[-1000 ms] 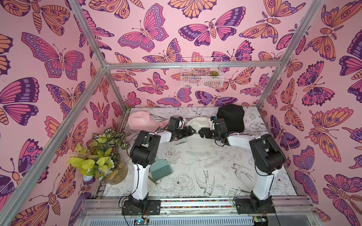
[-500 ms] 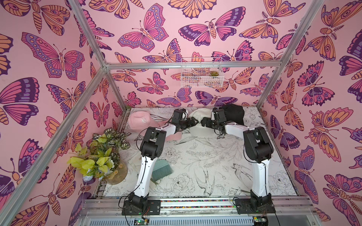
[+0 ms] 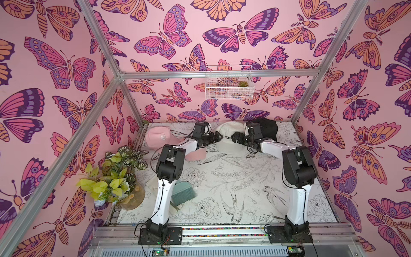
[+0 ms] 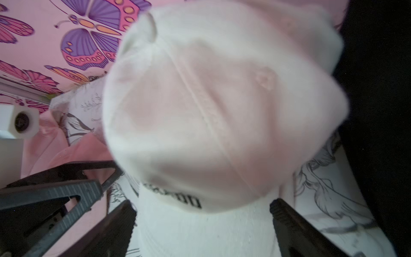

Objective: Stack the baseball caps by color
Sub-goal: Move the baseball cap to the center of the board, then pick up the baseball cap from the center of the board.

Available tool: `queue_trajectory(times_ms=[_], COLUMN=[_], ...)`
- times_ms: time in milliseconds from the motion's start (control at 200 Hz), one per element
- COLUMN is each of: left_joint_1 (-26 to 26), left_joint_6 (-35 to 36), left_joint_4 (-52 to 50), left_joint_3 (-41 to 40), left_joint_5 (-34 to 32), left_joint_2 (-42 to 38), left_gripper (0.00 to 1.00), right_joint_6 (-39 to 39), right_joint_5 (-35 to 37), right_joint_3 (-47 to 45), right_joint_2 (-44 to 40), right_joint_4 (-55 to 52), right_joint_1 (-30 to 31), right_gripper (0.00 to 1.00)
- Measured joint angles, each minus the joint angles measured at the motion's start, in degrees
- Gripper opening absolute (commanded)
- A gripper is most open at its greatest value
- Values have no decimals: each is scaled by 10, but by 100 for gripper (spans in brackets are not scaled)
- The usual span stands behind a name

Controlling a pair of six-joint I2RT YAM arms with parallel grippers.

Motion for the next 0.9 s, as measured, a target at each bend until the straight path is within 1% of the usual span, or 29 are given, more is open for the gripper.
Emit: queue_trajectory(times_ms=[210,260,370,456,526,621,726,806,901], left_joint_1=[4,3,-3,-15,-25,-40,-54,-56,-52], left_joint_6=[17,14,-10,-46,-82,-142,-212,-258,-291], left_joint_4=[-7,-3,7,9,11,24,74,108,132], left_joint_3=[-116,-151,-239,-314,-365,-428,-508,-553,-566], left_joint_5=[-80,-100,-152,-195,-217,-244,-272,-285,-288], left_joint_2=[-175,-215,-288,-336,-365,-399,-438,-447,-433], left_gripper=[98,100,100,100,100,100,100,100,99], right_joint_6=[1,2,9,18,22,22,22,24,33], right_joint_5=[0,1,4,11,16,21,27,29,28], right_joint_3=[-110,-136,-198,-244,-268,-277,-277,-277,-276], right_joint_2=[-136,-166,-224,-263,-284,-297,-301,-302,-302], right_joint_4=[48,54,71,77,76,74,73,73,73], right_joint_1=[0,0,0,0,0,0,0,0,0], right_gripper=[99,99,99,100,100,100,100,99,98])
